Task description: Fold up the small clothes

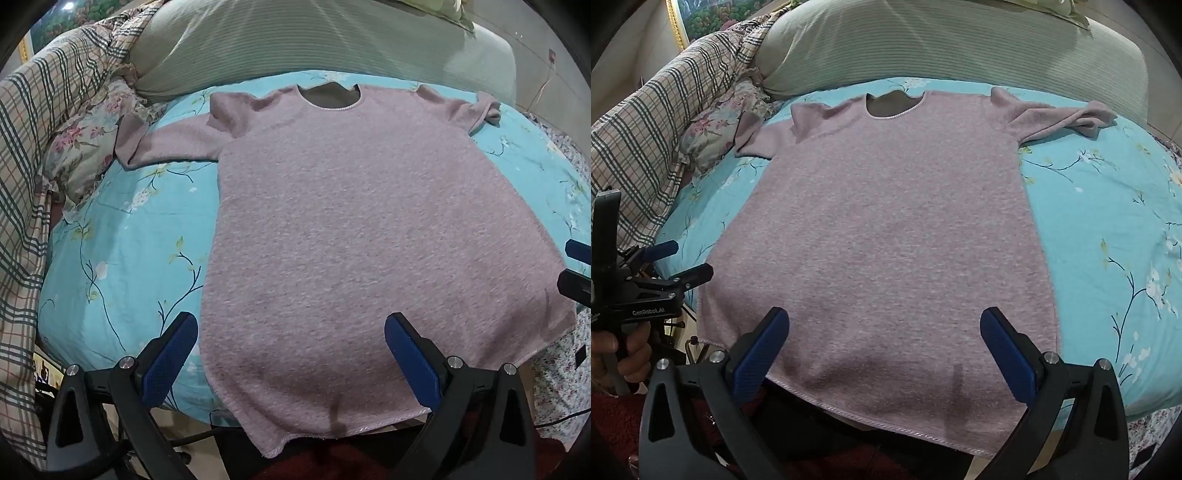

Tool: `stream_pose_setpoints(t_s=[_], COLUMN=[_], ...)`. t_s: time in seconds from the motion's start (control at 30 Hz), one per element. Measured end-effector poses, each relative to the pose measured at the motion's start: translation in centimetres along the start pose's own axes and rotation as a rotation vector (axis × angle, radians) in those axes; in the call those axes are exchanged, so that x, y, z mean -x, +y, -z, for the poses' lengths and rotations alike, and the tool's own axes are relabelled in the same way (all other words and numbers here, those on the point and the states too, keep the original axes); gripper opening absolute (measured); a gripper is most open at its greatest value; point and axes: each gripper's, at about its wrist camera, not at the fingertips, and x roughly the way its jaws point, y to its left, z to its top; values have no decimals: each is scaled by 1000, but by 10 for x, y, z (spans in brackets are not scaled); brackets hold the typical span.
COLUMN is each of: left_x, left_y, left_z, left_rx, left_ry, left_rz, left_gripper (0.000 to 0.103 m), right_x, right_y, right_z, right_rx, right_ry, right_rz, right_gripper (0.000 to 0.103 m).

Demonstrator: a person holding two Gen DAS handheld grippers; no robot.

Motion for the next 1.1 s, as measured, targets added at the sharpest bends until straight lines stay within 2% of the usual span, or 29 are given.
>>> stream_pose_setpoints(t_s=[0.7, 0.93, 1.1], left_x=[4, -5, -12], left_y=[1, 2, 0], left_z=[-2, -7, -9], left_rx=[6, 6, -7], left_ry=[-3, 23, 49], left_rz=[4, 1, -1], left_gripper=[102, 102, 102], right_x=[1, -5, -10], right_y=[-1, -6, -17], right_z=[-6, -9, -14], right_rx=[0, -9, -67], right_ry=[-15, -6, -2], right_rz=[-20, -19, -57], right_gripper=[103, 103, 103])
